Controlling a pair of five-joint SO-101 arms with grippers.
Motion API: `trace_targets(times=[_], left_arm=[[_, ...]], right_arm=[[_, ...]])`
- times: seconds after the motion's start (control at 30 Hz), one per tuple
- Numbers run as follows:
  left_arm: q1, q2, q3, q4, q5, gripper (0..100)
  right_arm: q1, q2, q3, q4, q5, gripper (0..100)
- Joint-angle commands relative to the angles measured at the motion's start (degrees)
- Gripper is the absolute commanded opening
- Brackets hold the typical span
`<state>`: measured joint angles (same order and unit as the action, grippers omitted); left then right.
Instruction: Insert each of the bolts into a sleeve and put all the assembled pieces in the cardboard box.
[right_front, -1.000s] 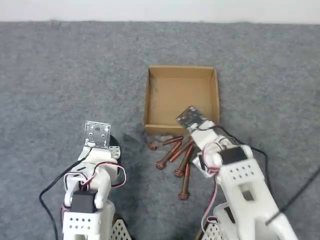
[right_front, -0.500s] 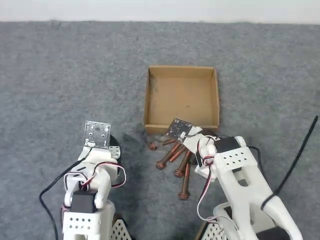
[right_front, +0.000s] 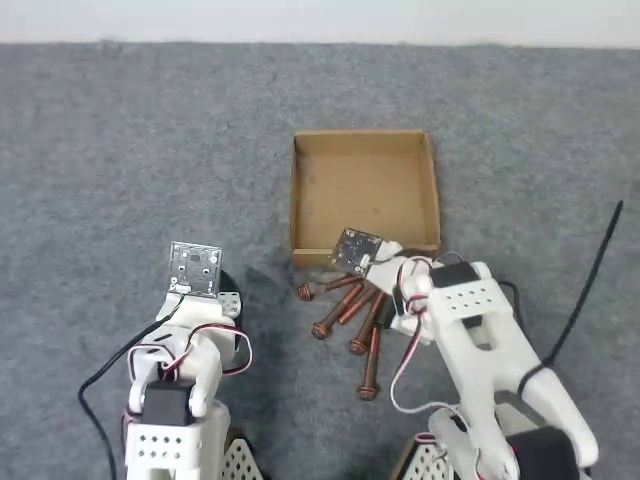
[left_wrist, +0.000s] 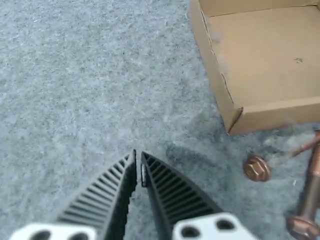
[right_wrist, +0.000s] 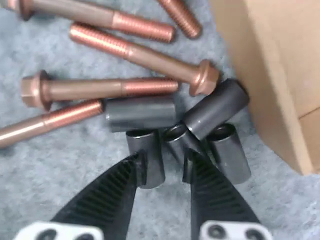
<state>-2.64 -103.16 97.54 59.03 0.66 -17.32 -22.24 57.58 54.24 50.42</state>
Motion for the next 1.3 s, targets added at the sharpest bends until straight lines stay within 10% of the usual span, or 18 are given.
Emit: trace_targets(times=[0.0, 0.53, 1.27], left_arm=[[0.1, -1.1, -1.0, -1.1, -0.4, 1], [0.1, -1.1, -1.0, -1.2, -0.4, 1], [0.1, -1.1, -1.0, -1.1, -0.4, 1]], right_arm=[[1.3, 3.9, -0.4, 0.4, 1.1, 13.2], [1.2, -19.2, 0.4, 15.4, 0.8, 13.3], [1.5, 1.2, 1.9, -2.2, 1.4, 13.3]])
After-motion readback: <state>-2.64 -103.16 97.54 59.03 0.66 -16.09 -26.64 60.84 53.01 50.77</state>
